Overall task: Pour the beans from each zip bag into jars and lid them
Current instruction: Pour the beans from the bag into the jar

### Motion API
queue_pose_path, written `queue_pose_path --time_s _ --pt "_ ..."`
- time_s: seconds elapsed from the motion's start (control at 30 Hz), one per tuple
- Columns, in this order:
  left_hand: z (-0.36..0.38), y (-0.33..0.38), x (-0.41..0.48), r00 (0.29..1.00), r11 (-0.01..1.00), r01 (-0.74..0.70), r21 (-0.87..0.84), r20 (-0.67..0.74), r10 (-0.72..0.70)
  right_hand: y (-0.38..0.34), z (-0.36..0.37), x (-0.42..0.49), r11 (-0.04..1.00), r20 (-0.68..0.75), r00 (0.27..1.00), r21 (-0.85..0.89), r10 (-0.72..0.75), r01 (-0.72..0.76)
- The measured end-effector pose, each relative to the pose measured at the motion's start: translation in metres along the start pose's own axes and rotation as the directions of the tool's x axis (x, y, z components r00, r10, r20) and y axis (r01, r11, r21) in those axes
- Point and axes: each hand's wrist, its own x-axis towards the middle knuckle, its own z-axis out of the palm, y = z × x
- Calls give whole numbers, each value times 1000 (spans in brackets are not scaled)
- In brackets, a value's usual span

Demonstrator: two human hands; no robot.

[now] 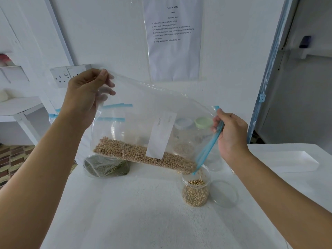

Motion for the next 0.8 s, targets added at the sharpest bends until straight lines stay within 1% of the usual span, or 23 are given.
queue_pose_path --time_s 0.43,0.8 --pt "-1 7 -1 999 1000 -9 -1 31 9 -2 1 -2 1000 -2 1000 4 0 0" --pt "-3 7 -1 1000 1000 -16 10 27 16 -2 1 -3 1000 9 1000 -6 2 -2"
